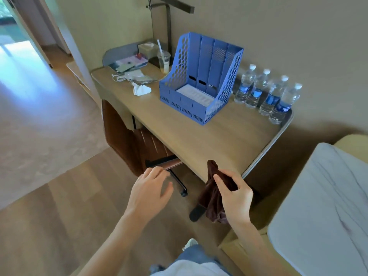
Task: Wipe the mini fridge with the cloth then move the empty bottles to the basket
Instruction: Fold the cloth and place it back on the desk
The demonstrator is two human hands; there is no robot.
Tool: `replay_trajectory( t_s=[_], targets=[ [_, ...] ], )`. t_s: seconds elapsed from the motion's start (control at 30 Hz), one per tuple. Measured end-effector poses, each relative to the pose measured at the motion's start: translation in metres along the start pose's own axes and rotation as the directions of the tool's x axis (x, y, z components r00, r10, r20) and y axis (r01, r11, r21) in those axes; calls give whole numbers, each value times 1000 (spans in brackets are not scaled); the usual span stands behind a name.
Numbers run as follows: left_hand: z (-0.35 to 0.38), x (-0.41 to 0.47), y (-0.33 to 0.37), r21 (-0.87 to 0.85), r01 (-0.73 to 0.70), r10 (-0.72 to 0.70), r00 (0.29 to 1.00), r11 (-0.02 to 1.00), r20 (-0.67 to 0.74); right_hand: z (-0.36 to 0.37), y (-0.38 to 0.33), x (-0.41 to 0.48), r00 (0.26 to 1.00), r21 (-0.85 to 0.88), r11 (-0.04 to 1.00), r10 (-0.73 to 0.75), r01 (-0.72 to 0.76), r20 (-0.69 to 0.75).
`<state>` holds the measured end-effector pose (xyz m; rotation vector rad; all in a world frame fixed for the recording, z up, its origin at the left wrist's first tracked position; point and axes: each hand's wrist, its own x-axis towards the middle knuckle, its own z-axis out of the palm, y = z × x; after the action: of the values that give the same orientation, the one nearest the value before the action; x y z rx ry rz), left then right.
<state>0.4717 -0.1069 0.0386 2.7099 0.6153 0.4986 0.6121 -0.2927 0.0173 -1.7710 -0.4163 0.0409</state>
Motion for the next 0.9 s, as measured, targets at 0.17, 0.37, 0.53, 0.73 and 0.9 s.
replay_trajectory(
  t_s=[0.17,0.37,0.53,0.73,0.9],
  targets=[
    [13,88,4,-43,-41,39,999,998,-33,13,2,81,998,-6,999,-46,46,-39],
    [44,143,-21,-71,-48,54,996,996,77,38,22,129,999,-25,1000,-17,16,-34],
    [64,200,-60,-106,-126,136,987,986,88,80,31,160,994,-24,998,59,-61,-87],
    [68,265,-110,-139,-276,297,941,951,164,142,26,187,966,27,986,164,-162,-200],
    [62,313,-152,-151,-338,365,904,929,222,198,17,213,930,104,970,239,-219,-278]
  ],
)
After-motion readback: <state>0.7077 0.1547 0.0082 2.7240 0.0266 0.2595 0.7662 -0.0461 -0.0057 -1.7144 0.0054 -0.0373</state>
